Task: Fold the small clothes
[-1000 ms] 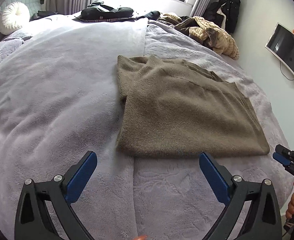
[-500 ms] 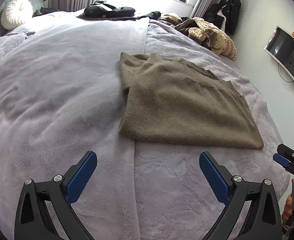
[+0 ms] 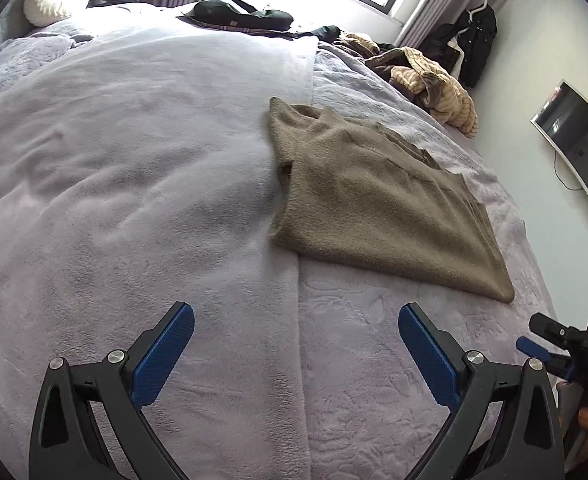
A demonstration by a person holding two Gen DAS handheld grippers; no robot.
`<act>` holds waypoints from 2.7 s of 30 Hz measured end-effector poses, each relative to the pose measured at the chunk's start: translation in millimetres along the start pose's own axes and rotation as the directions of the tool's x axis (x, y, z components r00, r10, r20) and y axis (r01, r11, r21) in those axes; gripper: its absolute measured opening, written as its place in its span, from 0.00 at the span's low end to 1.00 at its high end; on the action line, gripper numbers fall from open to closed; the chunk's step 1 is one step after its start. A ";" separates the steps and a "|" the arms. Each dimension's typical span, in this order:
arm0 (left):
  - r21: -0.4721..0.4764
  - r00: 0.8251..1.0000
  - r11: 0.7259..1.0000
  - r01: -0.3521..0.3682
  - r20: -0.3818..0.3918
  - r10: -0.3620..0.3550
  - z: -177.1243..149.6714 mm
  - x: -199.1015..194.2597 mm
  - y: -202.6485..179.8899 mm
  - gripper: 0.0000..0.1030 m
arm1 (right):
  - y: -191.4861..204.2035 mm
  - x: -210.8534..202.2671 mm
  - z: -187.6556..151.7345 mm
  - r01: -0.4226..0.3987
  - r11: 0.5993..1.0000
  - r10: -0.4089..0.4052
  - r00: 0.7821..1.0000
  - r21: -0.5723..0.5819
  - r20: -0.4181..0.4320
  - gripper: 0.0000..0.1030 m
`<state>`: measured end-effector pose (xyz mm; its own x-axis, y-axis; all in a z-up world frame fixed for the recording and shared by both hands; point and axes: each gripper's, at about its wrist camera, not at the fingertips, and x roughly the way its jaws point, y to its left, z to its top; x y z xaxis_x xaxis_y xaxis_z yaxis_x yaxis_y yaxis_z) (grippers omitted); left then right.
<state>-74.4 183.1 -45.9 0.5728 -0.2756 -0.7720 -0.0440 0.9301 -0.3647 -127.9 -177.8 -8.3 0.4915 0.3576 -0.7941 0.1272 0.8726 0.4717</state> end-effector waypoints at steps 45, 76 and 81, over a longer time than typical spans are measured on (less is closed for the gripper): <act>-0.046 0.994 0.997 -0.064 -0.093 0.059 59.5 57.9 35.8 0.99 | 91.6 184.6 38.3 -0.419 0.840 0.482 0.868 0.344 -0.120 0.77; -0.127 0.904 0.950 0.284 -0.296 -0.310 174.5 207.4 -43.6 0.62 | 99.4 142.6 71.0 -0.462 0.882 0.460 0.810 0.088 -0.364 0.13; -0.075 0.925 0.973 0.217 -0.303 -0.230 169.7 207.3 -39.2 0.22 | 78.6 102.0 109.6 -0.344 0.937 0.323 0.919 -0.058 -0.226 0.13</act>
<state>184.9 130.7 -103.3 0.2921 -0.5424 -0.7877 0.0201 0.8269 -0.5620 26.7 -109.2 -10.2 0.2979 0.6860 -0.6638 -0.1002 0.7140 0.6929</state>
